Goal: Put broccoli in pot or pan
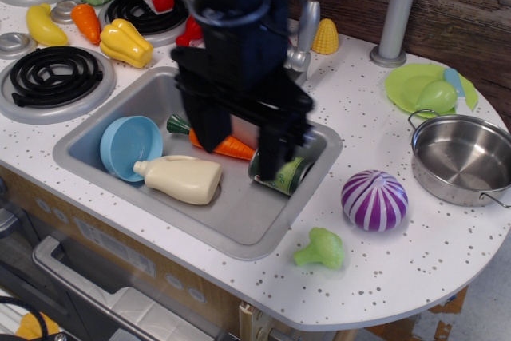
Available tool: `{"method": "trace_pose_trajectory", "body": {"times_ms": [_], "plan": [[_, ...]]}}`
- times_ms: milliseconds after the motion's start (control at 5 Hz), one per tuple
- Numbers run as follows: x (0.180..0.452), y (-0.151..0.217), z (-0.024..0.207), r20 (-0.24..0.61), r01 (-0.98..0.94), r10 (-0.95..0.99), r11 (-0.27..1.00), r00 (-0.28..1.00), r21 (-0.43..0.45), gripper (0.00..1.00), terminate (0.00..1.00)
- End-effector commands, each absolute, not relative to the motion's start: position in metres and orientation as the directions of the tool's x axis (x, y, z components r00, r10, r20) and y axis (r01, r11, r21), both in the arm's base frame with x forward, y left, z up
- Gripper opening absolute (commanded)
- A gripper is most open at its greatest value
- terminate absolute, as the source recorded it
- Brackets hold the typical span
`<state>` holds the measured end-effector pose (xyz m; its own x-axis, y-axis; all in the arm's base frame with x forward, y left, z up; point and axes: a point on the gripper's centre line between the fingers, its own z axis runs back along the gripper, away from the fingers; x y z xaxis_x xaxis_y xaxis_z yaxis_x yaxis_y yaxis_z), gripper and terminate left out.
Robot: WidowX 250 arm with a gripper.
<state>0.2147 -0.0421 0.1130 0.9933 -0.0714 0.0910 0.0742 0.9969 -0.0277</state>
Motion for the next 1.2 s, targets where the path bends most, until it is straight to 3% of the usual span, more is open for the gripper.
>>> {"method": "trace_pose_trajectory", "body": {"times_ms": [0,1000], "plan": [[0.224,-0.078,0.093,0.168,0.044,-0.04,0.999,0.985,-0.019,1.0,0.0],[0.234,-0.09,0.039,0.222,0.036,-0.035,0.999,0.974,-0.002,1.0,0.0]]}}
